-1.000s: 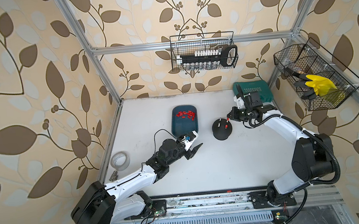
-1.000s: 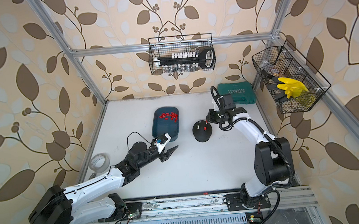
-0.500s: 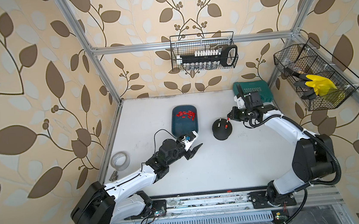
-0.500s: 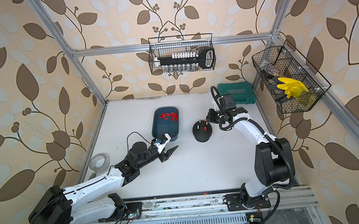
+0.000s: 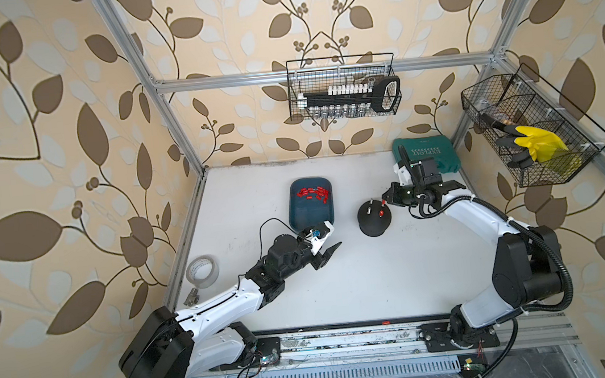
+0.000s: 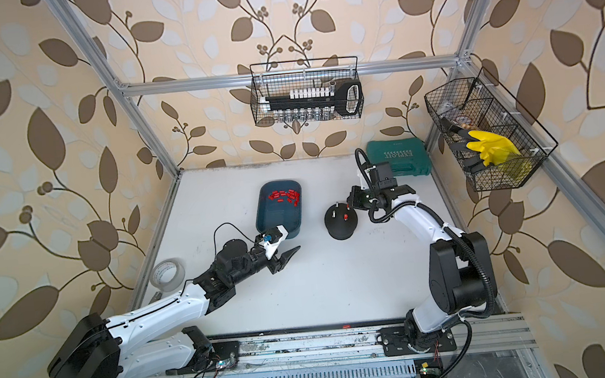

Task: Cover the protruding screws with screw protection sleeves
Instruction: Attach the screw protection sleeve to the screw.

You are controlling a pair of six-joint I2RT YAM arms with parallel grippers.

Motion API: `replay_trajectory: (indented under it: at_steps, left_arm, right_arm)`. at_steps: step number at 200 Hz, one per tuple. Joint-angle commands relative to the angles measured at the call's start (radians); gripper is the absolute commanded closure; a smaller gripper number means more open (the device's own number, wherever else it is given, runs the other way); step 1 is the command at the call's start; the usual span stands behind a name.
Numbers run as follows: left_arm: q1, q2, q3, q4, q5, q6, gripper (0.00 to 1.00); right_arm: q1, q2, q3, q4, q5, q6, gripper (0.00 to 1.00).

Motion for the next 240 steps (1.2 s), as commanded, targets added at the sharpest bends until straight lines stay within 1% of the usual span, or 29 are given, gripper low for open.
replay_trajectory:
  at_steps: [1, 43, 92, 161, 240]
  left_arm:
    - [-0.01, -0.023, 0.026, 0.014, 0.018, 0.006, 0.37]
    - [-0.01, -0.023, 0.026, 0.013, 0.019, 0.005, 0.37]
    - [-0.011, -0.023, 0.026, 0.014, 0.017, 0.005, 0.37]
    - [-0.01, -0.015, 0.028, 0.018, 0.023, 0.004, 0.37]
    - [-0.01, -0.014, 0.031, 0.012, 0.02, 0.008, 0.37]
  right_arm:
    - [0.003, 0.012, -0.036, -0.007, 0.011, -0.008, 1.0]
    - [0.003, -0.03, -0.039, 0.0, 0.03, -0.018, 1.0]
    - [0.002, -0.029, -0.109, 0.065, 0.028, 0.007, 1.0]
    - [0.002, -0.067, -0.086, 0.044, 0.036, 0.004, 1.0]
    - [-0.001, -0.046, -0.082, 0.063, 0.002, 0.006, 1.0]
